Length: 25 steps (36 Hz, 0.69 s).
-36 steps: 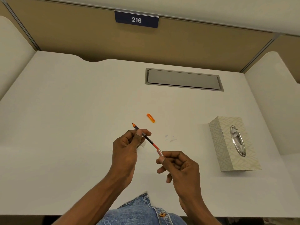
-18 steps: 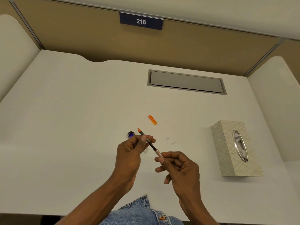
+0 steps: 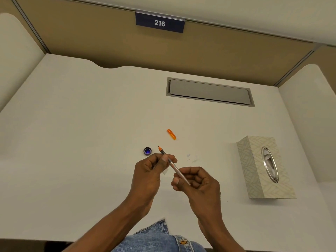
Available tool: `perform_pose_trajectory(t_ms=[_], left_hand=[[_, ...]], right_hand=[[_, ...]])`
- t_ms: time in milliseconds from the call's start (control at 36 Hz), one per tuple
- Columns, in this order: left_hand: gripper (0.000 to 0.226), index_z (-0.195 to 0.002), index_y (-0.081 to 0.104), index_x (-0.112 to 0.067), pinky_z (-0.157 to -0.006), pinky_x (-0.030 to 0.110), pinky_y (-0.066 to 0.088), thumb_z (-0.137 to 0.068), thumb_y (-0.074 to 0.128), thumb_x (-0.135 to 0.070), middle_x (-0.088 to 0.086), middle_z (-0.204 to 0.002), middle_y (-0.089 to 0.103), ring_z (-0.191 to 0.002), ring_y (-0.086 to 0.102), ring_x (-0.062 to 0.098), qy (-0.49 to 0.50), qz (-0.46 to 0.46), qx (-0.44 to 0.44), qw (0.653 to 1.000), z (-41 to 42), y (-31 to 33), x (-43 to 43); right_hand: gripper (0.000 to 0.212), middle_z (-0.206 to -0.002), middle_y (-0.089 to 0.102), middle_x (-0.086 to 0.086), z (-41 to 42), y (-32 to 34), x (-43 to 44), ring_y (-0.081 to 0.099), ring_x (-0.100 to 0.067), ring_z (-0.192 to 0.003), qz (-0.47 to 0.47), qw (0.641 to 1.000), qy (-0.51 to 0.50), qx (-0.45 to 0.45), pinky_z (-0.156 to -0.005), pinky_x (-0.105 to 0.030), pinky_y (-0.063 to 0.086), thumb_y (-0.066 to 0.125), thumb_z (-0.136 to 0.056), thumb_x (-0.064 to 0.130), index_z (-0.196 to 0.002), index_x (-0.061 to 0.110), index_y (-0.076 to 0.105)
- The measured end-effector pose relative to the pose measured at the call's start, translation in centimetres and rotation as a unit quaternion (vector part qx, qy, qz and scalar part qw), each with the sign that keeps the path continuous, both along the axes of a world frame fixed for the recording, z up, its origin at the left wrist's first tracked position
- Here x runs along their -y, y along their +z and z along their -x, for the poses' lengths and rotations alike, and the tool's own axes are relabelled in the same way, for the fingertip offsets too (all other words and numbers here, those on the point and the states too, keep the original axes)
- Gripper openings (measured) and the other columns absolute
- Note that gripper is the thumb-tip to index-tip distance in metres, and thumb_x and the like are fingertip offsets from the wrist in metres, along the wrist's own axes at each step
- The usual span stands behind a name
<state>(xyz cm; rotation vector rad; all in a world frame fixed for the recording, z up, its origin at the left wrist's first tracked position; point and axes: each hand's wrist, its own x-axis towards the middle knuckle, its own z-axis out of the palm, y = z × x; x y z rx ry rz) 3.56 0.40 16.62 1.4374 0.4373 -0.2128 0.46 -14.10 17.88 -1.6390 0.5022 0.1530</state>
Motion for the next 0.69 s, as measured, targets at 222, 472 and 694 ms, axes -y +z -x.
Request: perform_pose_trajectory(t_ms=[222, 472, 694], left_hand=[[0.027, -0.1, 0.084, -0.025, -0.107, 0.032, 0.046, -0.103, 0.059, -0.034, -0.011, -0.106, 0.083, -0.114, 0.072, 0.011, 0.005, 0.0, -0.003, 1.0, 0.05, -0.1, -0.03], [0.027, -0.099, 0.084, -0.025, -0.106, 0.031, 0.047, -0.105, 0.058, -0.03, -0.012, -0.107, 0.083, -0.115, 0.072, 0.011, 0.001, 0.006, -0.004, 1.0, 0.0, 0.19, -0.28], [0.025, -0.098, 0.084, -0.026, -0.106, 0.03, 0.047, -0.105, 0.06, -0.028, -0.013, -0.102, 0.083, -0.114, 0.073, 0.011, 0.016, 0.0, -0.003, 1.0, -0.18, 0.07, -0.3]], right_hand=[[0.015, -0.081, 0.082, 0.007, -0.42, 0.39, -0.28, 0.083, -0.019, -0.073, 0.019, 1.0, -0.011, -0.004, -0.09, -0.043, 0.062, 0.085, -0.088, 0.009, -0.096, 0.016, 0.074], [0.007, -0.076, 0.079, -0.004, -0.65, -0.1, -0.14, 0.074, -0.021, -0.061, 0.014, 1.0, -0.002, -0.01, -0.054, -0.027, 0.06, 0.076, -0.096, 0.019, -0.091, 0.02, 0.082], [0.011, -0.08, 0.079, -0.009, -0.67, -0.15, 0.01, 0.073, -0.024, -0.062, -0.024, 1.0, 0.006, -0.016, -0.058, -0.03, 0.062, 0.078, -0.094, 0.018, -0.105, 0.021, 0.078]])
